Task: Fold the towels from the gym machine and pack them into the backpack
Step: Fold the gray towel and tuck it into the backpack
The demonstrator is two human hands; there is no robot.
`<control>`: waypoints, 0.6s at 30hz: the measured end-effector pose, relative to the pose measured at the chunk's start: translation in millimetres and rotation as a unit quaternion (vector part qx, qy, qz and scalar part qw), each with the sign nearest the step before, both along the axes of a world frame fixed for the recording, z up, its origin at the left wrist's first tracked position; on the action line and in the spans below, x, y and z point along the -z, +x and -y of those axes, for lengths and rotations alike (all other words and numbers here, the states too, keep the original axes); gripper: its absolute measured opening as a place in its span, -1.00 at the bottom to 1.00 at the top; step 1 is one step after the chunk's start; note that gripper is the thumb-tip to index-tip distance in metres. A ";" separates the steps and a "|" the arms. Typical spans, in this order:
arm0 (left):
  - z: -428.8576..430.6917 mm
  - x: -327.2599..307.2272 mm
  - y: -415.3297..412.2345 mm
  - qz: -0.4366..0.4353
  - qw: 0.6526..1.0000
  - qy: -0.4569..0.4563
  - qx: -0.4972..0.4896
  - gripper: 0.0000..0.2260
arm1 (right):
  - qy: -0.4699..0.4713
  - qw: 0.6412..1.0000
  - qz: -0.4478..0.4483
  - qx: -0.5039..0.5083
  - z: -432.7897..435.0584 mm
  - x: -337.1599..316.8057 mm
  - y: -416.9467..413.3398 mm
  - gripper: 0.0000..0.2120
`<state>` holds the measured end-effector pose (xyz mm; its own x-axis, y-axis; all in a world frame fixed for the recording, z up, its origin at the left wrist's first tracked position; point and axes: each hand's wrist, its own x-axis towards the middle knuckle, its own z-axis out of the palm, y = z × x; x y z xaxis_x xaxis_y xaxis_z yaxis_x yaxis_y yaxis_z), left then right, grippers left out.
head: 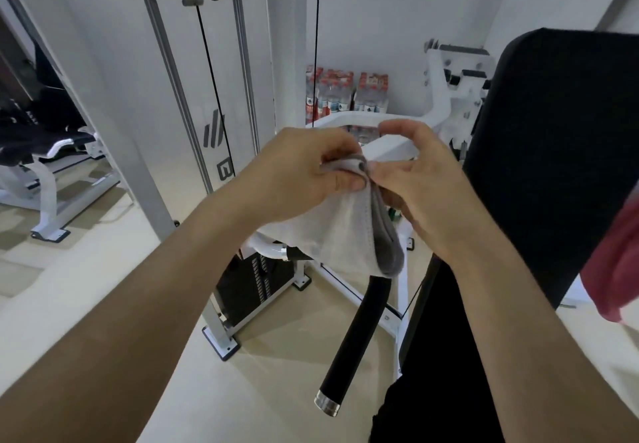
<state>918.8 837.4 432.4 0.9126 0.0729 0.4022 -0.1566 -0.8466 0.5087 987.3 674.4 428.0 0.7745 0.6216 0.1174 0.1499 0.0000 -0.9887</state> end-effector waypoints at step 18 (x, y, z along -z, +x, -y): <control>91.8 -47.2 46.2 0.183 0.920 -0.343 -0.058 -0.84 | 0.284 0.925 -0.227 -0.112 97.0 5.7 8.1 -0.46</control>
